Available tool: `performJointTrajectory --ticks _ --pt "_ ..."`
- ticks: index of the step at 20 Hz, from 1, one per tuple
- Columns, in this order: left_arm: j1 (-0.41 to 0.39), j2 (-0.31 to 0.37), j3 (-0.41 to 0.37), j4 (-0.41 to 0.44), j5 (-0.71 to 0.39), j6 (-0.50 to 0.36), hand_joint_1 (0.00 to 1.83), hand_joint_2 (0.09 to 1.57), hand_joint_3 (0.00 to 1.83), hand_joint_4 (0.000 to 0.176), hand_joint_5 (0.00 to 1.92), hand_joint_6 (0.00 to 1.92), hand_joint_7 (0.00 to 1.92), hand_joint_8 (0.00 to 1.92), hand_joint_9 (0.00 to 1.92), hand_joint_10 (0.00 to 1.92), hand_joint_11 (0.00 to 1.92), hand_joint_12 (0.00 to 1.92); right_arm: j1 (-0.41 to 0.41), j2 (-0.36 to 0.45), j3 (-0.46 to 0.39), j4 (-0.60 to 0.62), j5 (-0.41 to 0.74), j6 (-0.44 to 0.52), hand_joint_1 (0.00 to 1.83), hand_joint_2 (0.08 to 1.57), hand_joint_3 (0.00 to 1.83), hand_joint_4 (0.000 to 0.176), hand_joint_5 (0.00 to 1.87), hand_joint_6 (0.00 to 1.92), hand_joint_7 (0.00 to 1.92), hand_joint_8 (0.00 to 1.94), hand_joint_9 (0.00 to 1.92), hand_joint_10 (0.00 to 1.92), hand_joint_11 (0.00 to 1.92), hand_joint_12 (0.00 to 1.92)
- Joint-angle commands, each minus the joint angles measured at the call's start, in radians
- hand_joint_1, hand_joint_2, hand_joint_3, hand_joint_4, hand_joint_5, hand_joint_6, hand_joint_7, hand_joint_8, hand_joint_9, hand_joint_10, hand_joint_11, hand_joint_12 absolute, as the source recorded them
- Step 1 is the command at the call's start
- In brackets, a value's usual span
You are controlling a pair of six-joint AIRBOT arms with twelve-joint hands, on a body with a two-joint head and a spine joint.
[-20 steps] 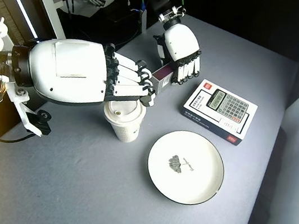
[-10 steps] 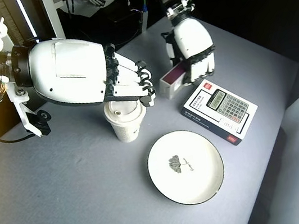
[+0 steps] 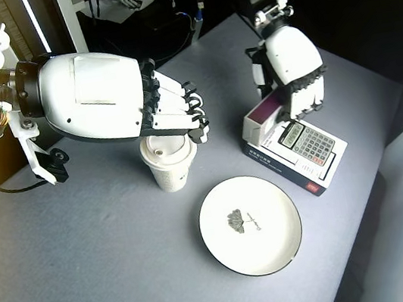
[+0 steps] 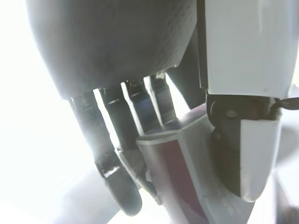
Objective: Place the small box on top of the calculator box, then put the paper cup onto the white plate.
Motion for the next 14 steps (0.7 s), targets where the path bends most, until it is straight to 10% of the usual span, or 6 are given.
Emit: performJointTrajectory --ticks 1,11,14 --pt "-0.014 -0.001 0.02 0.055 -0.013 -0.016 1.38 1.12 0.0 0.0 0.85 1.02 1.01 0.96 0.89 1.25 0.6 1.06 0.007 0.009 -0.003 0.017 0.122 0.009 0.29 1.23 0.0 0.0 0.48 0.0 0.51 0.0 0.48 0.01 0.0 1.09" --pt "0.008 -0.074 0.192 0.156 0.066 -0.17 1.38 1.12 0.0 0.0 0.89 0.94 1.04 0.92 0.89 1.26 0.58 1.14 0.007 0.008 -0.003 0.017 0.124 0.008 0.24 1.25 0.0 0.0 0.48 0.0 0.49 0.0 0.46 0.01 0.0 1.06" --pt "0.017 -0.077 0.197 0.159 0.065 -0.182 1.36 1.16 0.0 0.0 0.77 1.19 0.97 0.99 0.82 1.35 0.45 1.12 0.007 0.008 -0.003 0.017 0.125 0.008 0.29 1.24 0.0 0.0 0.49 0.0 0.51 0.0 0.48 0.01 0.0 1.07"
